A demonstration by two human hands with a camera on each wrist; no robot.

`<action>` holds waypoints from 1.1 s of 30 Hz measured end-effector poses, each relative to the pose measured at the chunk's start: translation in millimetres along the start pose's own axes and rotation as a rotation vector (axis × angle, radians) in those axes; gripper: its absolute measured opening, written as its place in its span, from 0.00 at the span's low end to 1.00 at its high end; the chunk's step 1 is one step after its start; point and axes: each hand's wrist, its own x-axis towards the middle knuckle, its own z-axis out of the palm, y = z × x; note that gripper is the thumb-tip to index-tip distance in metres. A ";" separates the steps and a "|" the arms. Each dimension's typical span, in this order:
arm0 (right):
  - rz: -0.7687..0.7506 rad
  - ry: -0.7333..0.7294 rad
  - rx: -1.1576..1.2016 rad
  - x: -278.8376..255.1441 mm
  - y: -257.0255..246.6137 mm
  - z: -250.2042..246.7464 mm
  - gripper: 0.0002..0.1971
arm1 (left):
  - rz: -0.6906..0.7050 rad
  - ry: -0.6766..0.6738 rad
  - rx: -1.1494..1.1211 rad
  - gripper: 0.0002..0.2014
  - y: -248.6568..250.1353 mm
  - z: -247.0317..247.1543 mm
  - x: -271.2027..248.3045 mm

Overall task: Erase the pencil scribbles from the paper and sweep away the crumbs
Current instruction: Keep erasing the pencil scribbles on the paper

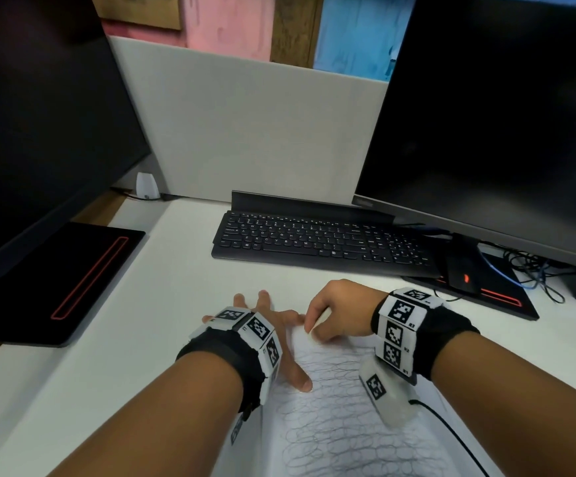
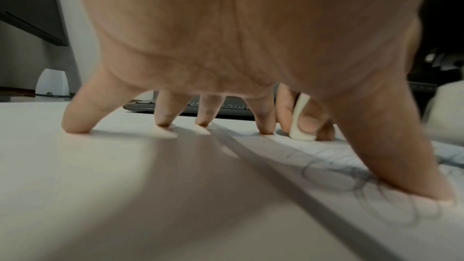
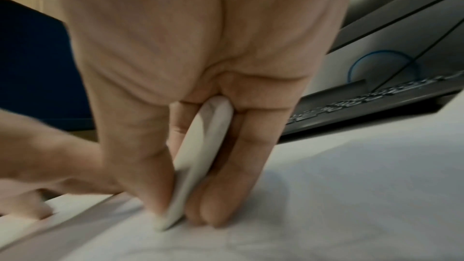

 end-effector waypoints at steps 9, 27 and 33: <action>-0.022 0.036 -0.010 0.8 -1.3 -2.9 0.08 | 0.000 0.002 0.013 0.53 -1.9 1.1 4.1; -0.027 -0.031 -0.033 3.8 -1.2 -4.3 0.08 | 0.010 -0.021 0.010 0.54 -4.7 1.6 6.1; -0.026 0.018 -0.006 1.9 2.2 -5.9 0.07 | 0.011 -0.003 0.013 0.53 -3.5 2.7 4.2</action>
